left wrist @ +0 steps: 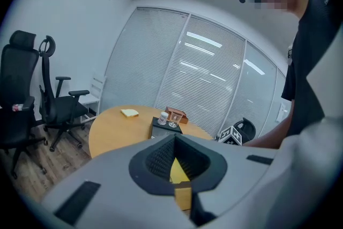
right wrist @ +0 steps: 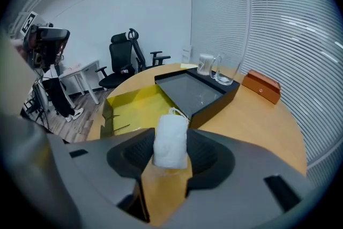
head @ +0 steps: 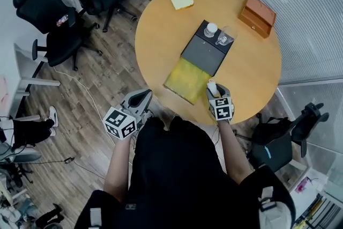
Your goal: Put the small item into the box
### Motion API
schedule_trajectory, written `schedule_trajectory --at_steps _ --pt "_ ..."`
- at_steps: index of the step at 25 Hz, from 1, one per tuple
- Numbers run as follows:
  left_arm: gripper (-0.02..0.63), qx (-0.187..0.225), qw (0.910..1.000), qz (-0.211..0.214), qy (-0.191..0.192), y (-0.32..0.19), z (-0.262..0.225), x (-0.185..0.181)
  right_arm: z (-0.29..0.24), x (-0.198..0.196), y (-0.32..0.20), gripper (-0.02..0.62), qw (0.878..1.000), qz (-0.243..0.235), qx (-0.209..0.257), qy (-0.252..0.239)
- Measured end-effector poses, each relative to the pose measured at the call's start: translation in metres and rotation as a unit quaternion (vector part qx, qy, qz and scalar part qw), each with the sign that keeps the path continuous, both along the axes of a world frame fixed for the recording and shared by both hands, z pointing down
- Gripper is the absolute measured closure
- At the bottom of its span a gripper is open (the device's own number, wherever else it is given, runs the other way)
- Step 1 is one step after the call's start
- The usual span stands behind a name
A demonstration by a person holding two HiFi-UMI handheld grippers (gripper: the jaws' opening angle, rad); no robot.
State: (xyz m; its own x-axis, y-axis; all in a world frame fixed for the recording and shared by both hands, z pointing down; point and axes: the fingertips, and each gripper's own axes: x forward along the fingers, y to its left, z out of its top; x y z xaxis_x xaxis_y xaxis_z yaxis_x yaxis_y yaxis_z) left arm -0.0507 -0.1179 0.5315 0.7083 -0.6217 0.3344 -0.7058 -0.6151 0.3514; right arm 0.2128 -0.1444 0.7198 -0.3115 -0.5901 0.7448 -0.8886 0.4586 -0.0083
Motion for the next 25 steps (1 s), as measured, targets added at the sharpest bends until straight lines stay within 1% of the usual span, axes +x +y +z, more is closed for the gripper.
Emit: schedule_trajectory --at_steps 6,17,21,25 --pt "0.6 -0.002 0.9997 -0.025 -0.001 0.004 0.001 -0.019 0.001 -0.033 -0.007 0.414 0.999 -0.036 0.002 -0.006" --pt "0.6 -0.011 0.9981 -0.061 -0.008 0.016 0.001 -0.051 0.02 -0.091 -0.024 0.414 0.995 -0.1 -0.012 0.003" --pt "0.6 -0.013 0.9973 -0.072 -0.012 0.017 0.002 -0.061 0.026 -0.111 -0.031 0.414 0.993 -0.122 -0.01 0.004" --pt "0.6 -0.013 0.9967 -0.078 -0.016 0.019 0.0 -0.065 0.03 -0.124 -0.031 0.414 0.99 -0.136 -0.026 0.003"
